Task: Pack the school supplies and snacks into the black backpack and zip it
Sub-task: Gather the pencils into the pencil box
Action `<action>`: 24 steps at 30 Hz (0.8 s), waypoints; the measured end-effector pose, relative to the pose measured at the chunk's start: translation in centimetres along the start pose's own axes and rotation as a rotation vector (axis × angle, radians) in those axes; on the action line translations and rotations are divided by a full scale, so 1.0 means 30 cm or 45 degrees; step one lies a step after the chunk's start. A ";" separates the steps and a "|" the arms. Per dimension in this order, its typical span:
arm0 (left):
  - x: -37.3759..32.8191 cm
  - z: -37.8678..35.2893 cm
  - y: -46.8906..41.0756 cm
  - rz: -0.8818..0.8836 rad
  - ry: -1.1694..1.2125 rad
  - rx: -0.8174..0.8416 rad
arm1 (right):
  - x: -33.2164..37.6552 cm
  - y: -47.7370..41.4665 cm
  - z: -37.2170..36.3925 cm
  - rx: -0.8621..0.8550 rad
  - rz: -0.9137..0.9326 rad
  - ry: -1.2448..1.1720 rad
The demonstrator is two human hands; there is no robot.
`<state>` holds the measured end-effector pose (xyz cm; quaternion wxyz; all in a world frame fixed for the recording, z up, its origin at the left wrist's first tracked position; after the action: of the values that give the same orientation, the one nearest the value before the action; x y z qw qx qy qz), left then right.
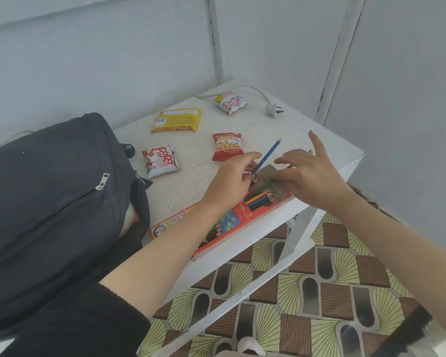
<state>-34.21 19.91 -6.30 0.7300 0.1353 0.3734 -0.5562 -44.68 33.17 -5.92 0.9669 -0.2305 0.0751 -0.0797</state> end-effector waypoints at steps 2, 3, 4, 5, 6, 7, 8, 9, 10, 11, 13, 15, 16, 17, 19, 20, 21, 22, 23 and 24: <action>0.004 -0.003 0.012 -0.023 -0.050 0.013 | 0.024 0.016 -0.008 0.100 -0.042 -0.038; 0.007 -0.005 0.019 -0.044 -0.076 0.026 | 0.038 0.029 -0.016 0.167 -0.068 -0.058; 0.010 -0.008 0.027 -0.063 -0.095 0.048 | 0.052 0.045 -0.026 0.239 -0.096 -0.071; 0.012 -0.010 0.035 -0.076 -0.112 0.077 | 0.064 0.062 -0.036 0.310 -0.133 -0.080; 0.009 -0.009 0.045 -0.091 -0.148 0.097 | 0.075 0.076 -0.042 0.376 -0.181 -0.090; 0.005 -0.006 0.055 -0.118 -0.206 0.095 | 0.084 0.086 -0.046 0.437 -0.239 -0.092; 0.001 -0.003 0.067 -0.169 -0.287 0.069 | 0.092 0.095 -0.048 0.488 -0.302 -0.088; -0.001 0.001 0.079 -0.228 -0.393 0.028 | 0.099 0.101 -0.051 0.520 -0.360 -0.082; -0.001 0.005 0.091 -0.271 -0.512 -0.033 | 0.106 0.106 -0.055 0.546 -0.404 -0.073; 0.002 0.008 0.101 -0.287 -0.608 -0.105 | 0.115 0.109 -0.059 0.569 -0.434 -0.066; 0.013 0.008 0.119 -0.287 -0.683 -0.182 | 0.127 0.118 -0.068 0.590 -0.463 -0.064; 0.017 0.007 0.144 -0.286 -0.659 -0.153 | 0.134 0.125 -0.073 0.574 -0.479 -0.069; 0.021 0.006 0.157 -0.281 -0.661 -0.122 | 0.137 0.129 -0.074 0.565 -0.484 -0.077; 0.025 0.002 0.171 -0.264 -0.688 -0.087 | 0.140 0.132 -0.074 0.563 -0.485 -0.089; 0.028 -0.004 0.197 -0.180 -0.768 -0.004 | 0.152 0.134 -0.065 0.547 -0.463 -0.129; 0.032 -0.008 0.211 -0.131 -0.796 0.037 | 0.159 0.134 -0.061 0.534 -0.438 -0.170; 0.035 -0.010 0.225 -0.088 -0.814 0.076 | 0.166 0.133 -0.056 0.518 -0.403 -0.229; 0.038 -0.011 0.237 -0.055 -0.825 0.104 | 0.173 0.132 -0.051 0.504 -0.360 -0.301; 0.040 -0.011 0.246 -0.036 -0.836 0.117 | 0.179 0.130 -0.045 0.487 -0.321 -0.381; 0.042 -0.008 0.254 -0.030 -0.847 0.119 | 0.183 0.129 -0.038 0.467 -0.300 -0.465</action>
<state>-27.23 21.79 -9.00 0.7984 -0.0246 0.0903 -0.5948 -39.06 35.05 -9.30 0.9741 -0.0692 -0.1432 -0.1609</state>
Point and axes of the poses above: each hand's wrist, its own y-axis away from the middle knuckle, its own z-axis out of the back of the hand, x = y × z, the point moved 3 cm from there along -y, towards the middle knuckle, and after that the axes turned 5 degrees about x, right-handed, at the moved point
